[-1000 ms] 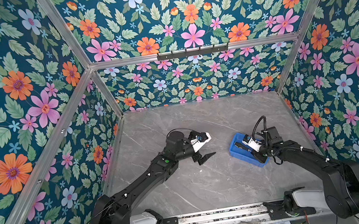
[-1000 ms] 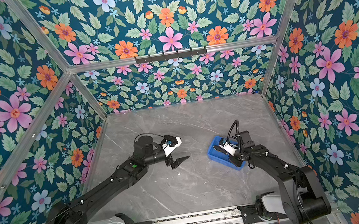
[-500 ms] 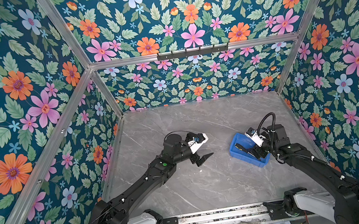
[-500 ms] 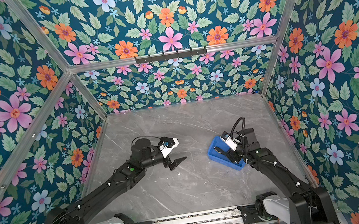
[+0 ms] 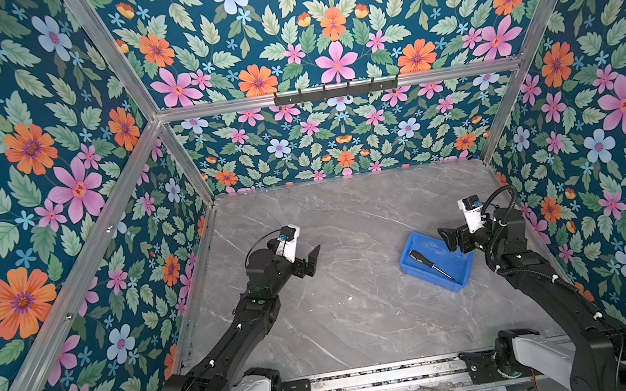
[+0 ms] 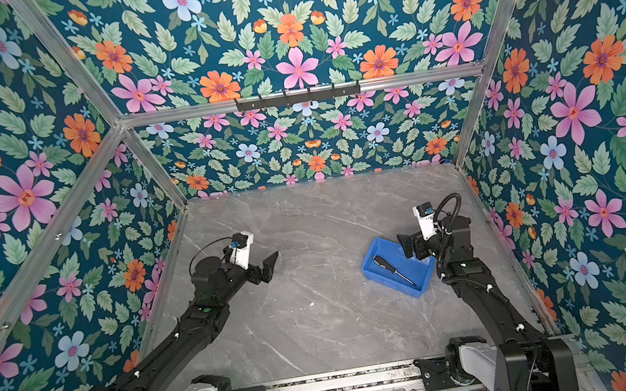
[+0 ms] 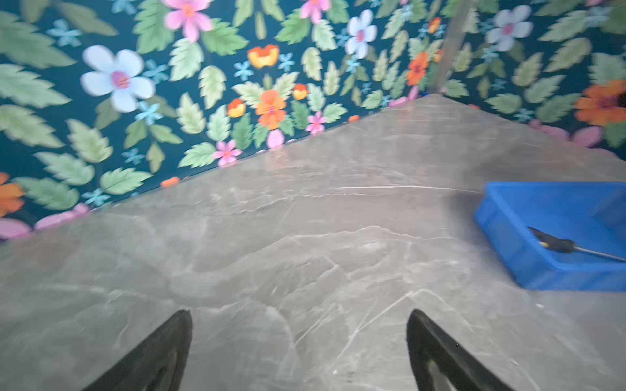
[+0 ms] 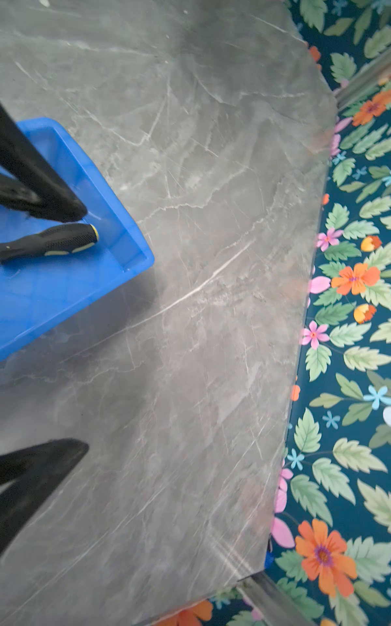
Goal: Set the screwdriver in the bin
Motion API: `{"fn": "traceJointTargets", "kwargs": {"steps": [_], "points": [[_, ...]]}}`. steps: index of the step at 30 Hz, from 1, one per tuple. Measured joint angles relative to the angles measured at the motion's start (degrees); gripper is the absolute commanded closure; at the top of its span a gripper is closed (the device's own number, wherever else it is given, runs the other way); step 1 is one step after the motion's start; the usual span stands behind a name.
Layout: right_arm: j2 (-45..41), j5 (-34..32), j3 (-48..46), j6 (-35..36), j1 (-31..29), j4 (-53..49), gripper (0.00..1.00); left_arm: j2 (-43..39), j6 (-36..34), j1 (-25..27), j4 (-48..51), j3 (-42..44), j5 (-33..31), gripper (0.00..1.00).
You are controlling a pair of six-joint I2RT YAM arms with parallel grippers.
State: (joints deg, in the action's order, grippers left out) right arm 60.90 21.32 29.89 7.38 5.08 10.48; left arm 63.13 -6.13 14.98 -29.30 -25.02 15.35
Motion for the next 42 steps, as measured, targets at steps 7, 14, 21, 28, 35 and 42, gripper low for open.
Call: {"fn": "traceJointTargets", "kwargs": {"steps": [7, 14, 21, 28, 35, 42], "points": [[3.8, -2.16, -4.92, -3.89, 2.75, 9.6, 0.01, -2.97, 2.08, -9.07, -9.57, 12.07, -14.97, 0.0], [6.32, -3.56, -4.15, -3.74, 3.13, 10.73, 0.01, 7.26, 2.73, -12.41, -21.7, 15.06, -16.65, 0.0], [7.45, -3.56, -7.98, -8.72, 3.15, 15.61, 0.01, 19.85, 4.24, -15.37, -33.66, 11.93, -14.95, 0.0], [13.16, -7.15, -11.87, -11.98, 3.19, 25.86, 0.01, 28.85, 6.16, -16.22, -39.89, 9.53, -14.01, 0.0], [20.9, -11.91, -12.81, -13.11, 1.42, 34.67, 0.01, 29.29, 7.04, -16.37, -41.09, 9.01, -14.8, 0.0], [21.38, -16.98, -12.28, -12.33, -1.44, 36.87, 0.01, 29.35, 7.19, -16.33, -41.44, 9.05, -15.15, 0.0]]}}
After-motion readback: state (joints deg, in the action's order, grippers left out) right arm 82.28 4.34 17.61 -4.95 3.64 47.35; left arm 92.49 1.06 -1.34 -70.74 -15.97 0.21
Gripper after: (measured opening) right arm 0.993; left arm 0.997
